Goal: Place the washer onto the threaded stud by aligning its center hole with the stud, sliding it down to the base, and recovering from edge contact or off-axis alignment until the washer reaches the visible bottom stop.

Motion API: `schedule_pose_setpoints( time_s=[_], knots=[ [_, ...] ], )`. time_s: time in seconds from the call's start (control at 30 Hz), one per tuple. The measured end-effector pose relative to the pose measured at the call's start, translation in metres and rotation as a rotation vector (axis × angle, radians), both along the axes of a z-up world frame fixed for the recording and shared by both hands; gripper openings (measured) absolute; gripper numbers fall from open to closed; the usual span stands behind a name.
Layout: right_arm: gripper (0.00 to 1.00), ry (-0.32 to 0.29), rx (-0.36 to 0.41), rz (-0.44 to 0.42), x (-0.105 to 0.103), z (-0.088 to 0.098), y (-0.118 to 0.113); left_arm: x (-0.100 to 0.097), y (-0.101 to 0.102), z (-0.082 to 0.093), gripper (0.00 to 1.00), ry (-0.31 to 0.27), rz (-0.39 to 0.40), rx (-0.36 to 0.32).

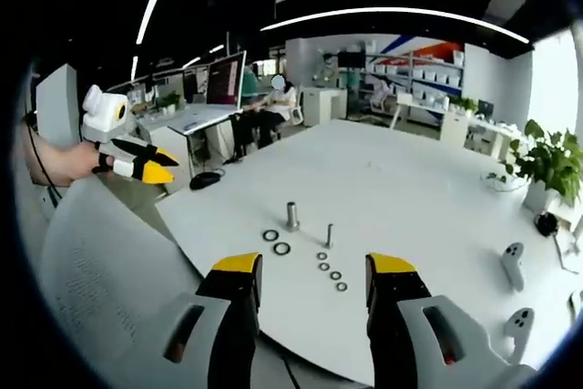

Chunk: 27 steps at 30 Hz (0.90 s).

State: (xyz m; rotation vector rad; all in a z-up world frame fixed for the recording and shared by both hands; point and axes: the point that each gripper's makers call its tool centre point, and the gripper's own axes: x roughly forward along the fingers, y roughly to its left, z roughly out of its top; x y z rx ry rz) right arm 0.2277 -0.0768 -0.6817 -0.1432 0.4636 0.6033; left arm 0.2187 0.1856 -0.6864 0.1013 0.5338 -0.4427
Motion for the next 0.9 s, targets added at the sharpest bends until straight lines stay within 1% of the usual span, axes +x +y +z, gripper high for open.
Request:
schedule_pose_setpoints(
  time_s=[0.1, 0.3, 0.4, 0.57, 0.63, 0.73, 0.9],
  knots=[
    [0.49, 0.002, 0.000, -0.001, 0.0002, 0.0004, 0.0003, 0.0005, 0.0024, -0.0017, 0.31, 0.008, 0.012, 0.003],
    [0.49, -0.023, 0.012, -0.008, 0.0015, 0.0061, -0.0009, -0.0016, -0.0008, -0.0038, 0.31, 0.016, -0.008, 0.013],
    [0.49, -0.017, 0.016, -0.011, 0.0021, 0.0049, -0.0010, -0.0012, 0.0019, -0.0053, 0.32, 0.021, 0.003, 0.017],
    [0.49, -0.009, 0.012, 0.007, 0.0006, 0.0029, 0.0019, -0.0006, 0.0041, -0.0035, 0.32, 0.012, 0.014, 0.015],
    [0.49, -0.002, 0.010, 0.003, 0.0008, 0.0017, 0.0012, -0.0003, 0.0042, -0.0033, 0.32, 0.009, 0.015, 0.018],
    [0.49, -0.007, 0.020, -0.003, 0.0023, 0.0032, 0.0005, -0.0001, 0.0048, -0.0029, 0.32, 0.007, 0.019, 0.020],
    [0.49, -0.007, 0.023, -0.005, 0.0015, 0.0039, 0.0004, 0.0010, 0.0040, 0.0011, 0.32, -0.011, 0.018, 0.007]
  ],
)
